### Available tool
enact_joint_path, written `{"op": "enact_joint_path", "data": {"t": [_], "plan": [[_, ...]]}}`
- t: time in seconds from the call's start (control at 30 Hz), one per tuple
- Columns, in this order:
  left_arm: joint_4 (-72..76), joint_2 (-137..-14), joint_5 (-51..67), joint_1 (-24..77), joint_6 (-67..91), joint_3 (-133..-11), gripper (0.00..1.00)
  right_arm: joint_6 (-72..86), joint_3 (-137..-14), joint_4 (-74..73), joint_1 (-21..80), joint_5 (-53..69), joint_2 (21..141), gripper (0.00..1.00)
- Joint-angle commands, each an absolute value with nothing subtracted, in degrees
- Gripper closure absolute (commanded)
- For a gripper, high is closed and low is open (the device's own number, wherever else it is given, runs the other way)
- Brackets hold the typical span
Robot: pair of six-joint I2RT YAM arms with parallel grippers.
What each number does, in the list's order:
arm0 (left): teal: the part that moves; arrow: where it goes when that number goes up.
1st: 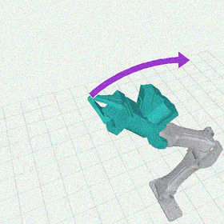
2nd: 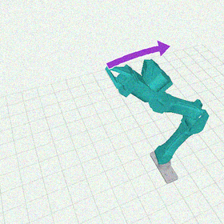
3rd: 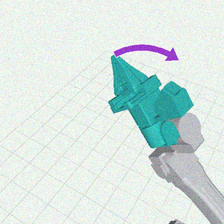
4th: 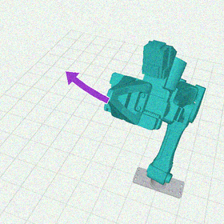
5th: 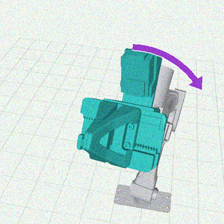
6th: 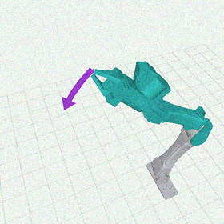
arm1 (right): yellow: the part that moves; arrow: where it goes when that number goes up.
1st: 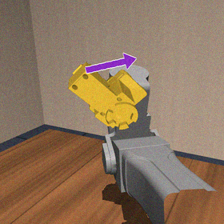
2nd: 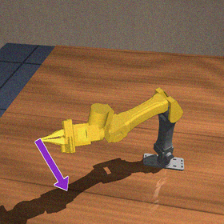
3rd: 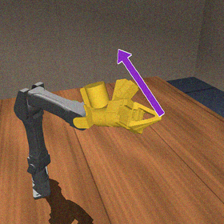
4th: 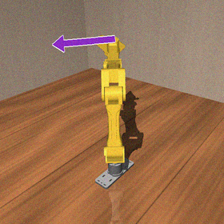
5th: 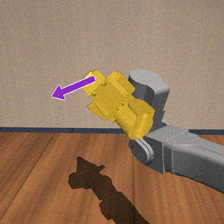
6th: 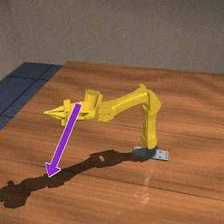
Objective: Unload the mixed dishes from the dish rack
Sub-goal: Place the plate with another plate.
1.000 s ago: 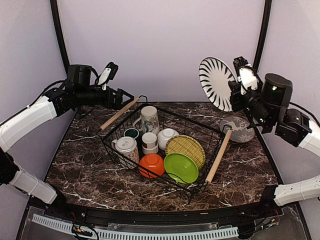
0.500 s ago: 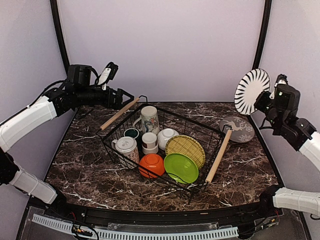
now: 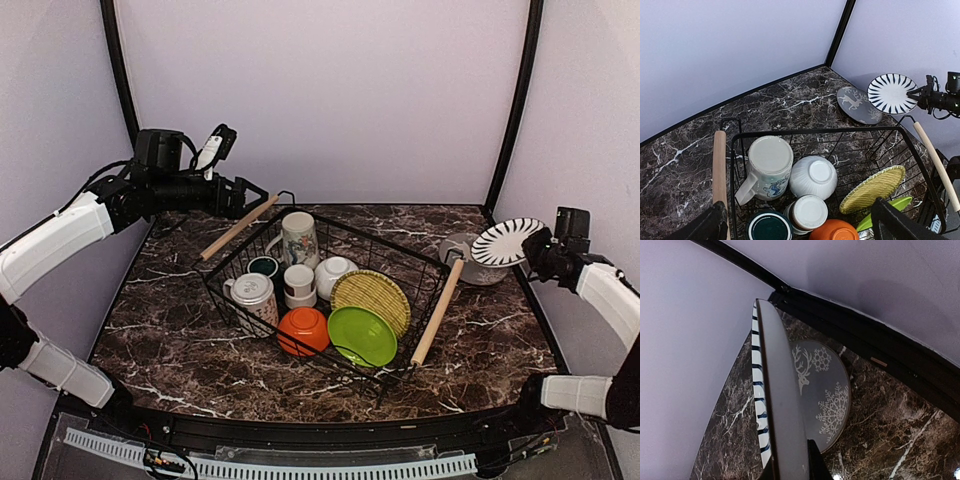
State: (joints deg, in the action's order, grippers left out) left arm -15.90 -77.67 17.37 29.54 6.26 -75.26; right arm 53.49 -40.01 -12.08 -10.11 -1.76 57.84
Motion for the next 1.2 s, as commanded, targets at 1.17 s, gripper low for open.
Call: {"op": "enact_joint_path", "data": {"t": [1.17], "plan": [[-15.3,-76.7,19.1,29.9,6.9,-75.2,0.01,62.2,-36.6,24.1,-13.8,17.1,86.0,1.00]]}}
